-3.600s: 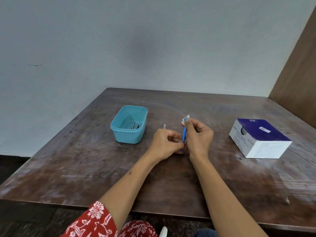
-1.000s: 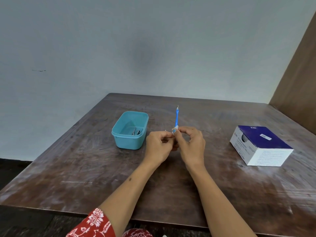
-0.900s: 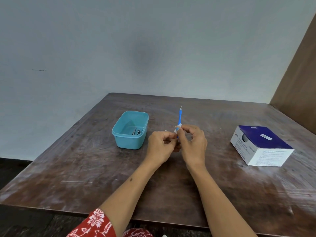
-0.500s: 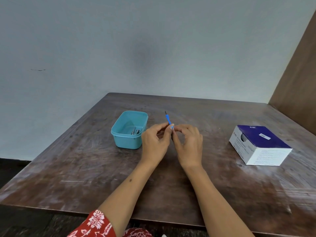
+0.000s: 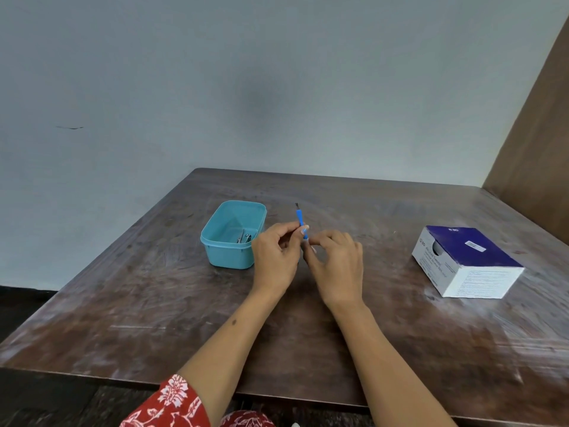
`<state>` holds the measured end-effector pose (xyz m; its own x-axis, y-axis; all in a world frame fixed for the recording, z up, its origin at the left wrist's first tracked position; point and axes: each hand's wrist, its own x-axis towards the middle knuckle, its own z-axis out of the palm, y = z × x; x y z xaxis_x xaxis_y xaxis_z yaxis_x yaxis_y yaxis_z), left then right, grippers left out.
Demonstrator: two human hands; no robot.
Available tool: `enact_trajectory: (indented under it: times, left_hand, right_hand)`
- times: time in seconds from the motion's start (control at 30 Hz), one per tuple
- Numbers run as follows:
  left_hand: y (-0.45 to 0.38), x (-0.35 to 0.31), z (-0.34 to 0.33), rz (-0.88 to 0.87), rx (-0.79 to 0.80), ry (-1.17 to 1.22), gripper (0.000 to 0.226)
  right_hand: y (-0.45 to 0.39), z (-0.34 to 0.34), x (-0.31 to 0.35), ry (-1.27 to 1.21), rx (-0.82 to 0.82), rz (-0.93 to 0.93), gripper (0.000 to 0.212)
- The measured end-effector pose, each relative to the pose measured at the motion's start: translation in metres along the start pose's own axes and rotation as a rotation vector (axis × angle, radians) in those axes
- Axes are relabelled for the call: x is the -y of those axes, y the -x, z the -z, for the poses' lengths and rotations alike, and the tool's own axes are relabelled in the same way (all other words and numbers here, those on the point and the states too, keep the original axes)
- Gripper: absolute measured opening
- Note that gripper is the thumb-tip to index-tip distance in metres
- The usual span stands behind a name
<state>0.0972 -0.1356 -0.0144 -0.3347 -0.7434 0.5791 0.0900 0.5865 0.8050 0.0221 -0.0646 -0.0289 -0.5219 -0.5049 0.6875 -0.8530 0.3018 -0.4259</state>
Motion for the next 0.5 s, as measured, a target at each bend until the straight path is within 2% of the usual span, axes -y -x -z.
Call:
enact_trajectory:
  times: [0.2,0.4,0.5]
  left_hand:
    - [-0.0012,-0.0013,0.0022,-0.11,-0.028,-0.043,0.01]
    - [-0.002,0.0002,0.0024,-0.11,-0.038,-0.037,0.013]
    - [-0.0027,0.0003,0.0024,-0.124,-0.04,-0.046,0.011]
  right_hand:
    - [-0.0003,-0.0003,-0.0007,0.016,0.098,-0.057,0.009]
    - [-0.0001,0.0011,0.0024,-0.018,-0.017,0.02,0.008]
    - [0.0002,0.002,0.0012,0.023,0.085,-0.05,0.011]
